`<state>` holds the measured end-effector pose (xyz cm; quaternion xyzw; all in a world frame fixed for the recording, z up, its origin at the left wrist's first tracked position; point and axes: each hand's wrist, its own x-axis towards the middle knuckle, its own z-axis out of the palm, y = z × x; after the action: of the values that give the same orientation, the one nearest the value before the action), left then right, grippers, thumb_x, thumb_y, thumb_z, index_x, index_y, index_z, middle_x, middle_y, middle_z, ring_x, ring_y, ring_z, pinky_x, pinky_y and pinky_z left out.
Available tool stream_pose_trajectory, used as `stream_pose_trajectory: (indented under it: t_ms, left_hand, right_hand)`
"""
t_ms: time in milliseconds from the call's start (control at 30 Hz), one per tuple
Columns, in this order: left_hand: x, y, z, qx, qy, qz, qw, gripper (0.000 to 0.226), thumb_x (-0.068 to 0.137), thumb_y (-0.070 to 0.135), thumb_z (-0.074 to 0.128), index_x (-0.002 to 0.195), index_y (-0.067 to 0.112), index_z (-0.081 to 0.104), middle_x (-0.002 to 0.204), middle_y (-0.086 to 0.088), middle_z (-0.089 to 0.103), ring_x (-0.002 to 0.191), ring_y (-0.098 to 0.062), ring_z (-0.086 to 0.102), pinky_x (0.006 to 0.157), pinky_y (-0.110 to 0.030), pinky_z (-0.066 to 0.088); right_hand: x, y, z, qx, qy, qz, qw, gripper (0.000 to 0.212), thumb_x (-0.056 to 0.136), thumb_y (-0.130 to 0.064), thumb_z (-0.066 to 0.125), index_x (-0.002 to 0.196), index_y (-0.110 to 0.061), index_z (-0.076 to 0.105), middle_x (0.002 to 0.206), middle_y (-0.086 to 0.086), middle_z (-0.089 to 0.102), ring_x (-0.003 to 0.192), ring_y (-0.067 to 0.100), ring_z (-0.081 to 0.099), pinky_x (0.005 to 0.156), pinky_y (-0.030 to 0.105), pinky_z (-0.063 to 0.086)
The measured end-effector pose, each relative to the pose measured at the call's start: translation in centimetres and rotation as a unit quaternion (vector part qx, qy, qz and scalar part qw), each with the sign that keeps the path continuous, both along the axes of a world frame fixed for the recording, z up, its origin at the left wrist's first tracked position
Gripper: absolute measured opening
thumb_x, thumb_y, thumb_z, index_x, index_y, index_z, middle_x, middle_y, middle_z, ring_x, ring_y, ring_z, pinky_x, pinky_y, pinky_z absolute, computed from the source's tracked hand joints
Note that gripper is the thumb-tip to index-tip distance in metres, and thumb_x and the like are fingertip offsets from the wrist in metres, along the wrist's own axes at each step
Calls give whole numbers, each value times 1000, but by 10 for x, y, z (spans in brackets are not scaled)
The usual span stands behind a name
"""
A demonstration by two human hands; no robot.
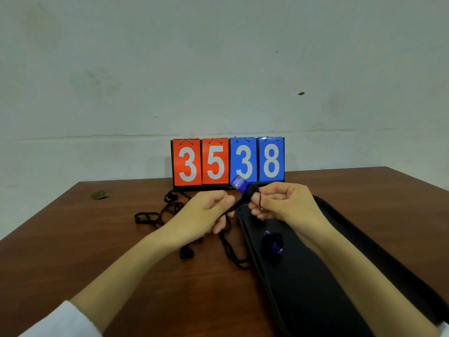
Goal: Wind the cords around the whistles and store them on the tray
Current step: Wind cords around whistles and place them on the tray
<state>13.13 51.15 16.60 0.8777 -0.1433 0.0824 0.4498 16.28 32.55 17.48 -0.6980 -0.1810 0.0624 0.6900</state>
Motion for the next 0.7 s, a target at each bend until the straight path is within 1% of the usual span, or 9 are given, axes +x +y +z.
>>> stream_pose_trajectory:
  t_ms: [67, 167, 267, 367, 433, 500, 567, 633, 700]
  left_hand:
    - [1, 0, 1, 10, -8, -6, 1000, 29, 97, 33, 43, 84, 13, 60, 47, 3, 51, 34, -2, 41, 42, -7, 34]
    - [0, 3, 2, 49, -26, -11, 998, 17, 92, 32, 53, 86, 19, 61, 49, 5, 54, 42, -2, 47, 53, -12, 44]
    - [-3, 7, 6, 81, -48, 5, 996, 11, 87, 34, 61, 84, 24, 63, 60, 5, 62, 49, 0, 53, 58, -15, 47]
    - [-5, 11, 11, 110, -58, 15, 992, 14, 86, 36, 61, 79, 24, 65, 65, 7, 65, 53, 0, 58, 63, -17, 50]
    - [-5, 11, 14, 129, -62, 15, 990, 20, 86, 38, 61, 71, 24, 63, 60, 10, 63, 55, 0, 59, 66, -17, 50]
    - [-7, 11, 16, 140, -67, 12, 988, 24, 86, 38, 60, 67, 24, 62, 58, 13, 62, 57, -1, 59, 70, -19, 51]
    - [-7, 12, 19, 121, -74, 9, 990, 24, 85, 38, 61, 67, 22, 63, 62, 9, 64, 62, -5, 61, 73, -20, 51]
    - [-7, 13, 21, 95, -86, 15, 992, 25, 82, 41, 61, 67, 22, 63, 66, 3, 66, 64, -9, 63, 68, -18, 51]
    - [-7, 14, 23, 83, -92, 20, 992, 26, 81, 43, 61, 68, 21, 63, 64, 2, 65, 62, -8, 62, 61, -13, 49]
  right_hand:
    - [3, -1, -1, -7, -1, -36, 999, 14, 78, -8, 70, 91, -5, 69, 75, 9, 74, 66, 15, 70, 61, 21, 57]
    - [6, 0, -4, -56, -30, -70, 996, 16, 78, -10, 71, 93, -7, 68, 75, 6, 73, 67, 13, 70, 61, 20, 57]
    - [6, 3, -9, -110, -65, -96, 987, 16, 76, -12, 73, 91, -12, 68, 74, 2, 73, 68, 11, 70, 65, 21, 57]
    - [6, 4, -13, -167, -110, -117, 973, 14, 75, -15, 75, 87, -18, 67, 76, -2, 71, 70, 9, 69, 70, 24, 57]
    - [5, 5, -16, -215, -147, -122, 958, 15, 76, -17, 75, 87, -21, 65, 79, -6, 68, 73, 7, 67, 72, 20, 55]
    - [3, 6, -17, -247, -175, -116, 946, 16, 76, -18, 75, 89, -21, 66, 82, -7, 67, 76, 6, 65, 74, 19, 53]
    - [2, 6, -18, -273, -193, -98, 937, 19, 76, -18, 74, 93, -21, 66, 84, -7, 66, 78, 5, 64, 75, 18, 54]
    - [0, 7, -17, -293, -198, -60, 933, 19, 76, -19, 74, 93, -24, 66, 84, -9, 66, 79, 4, 64, 75, 18, 54]
    - [-3, 9, -16, -294, -189, -10, 937, 18, 76, -18, 74, 87, -28, 65, 81, -8, 67, 76, 5, 65, 73, 16, 53]
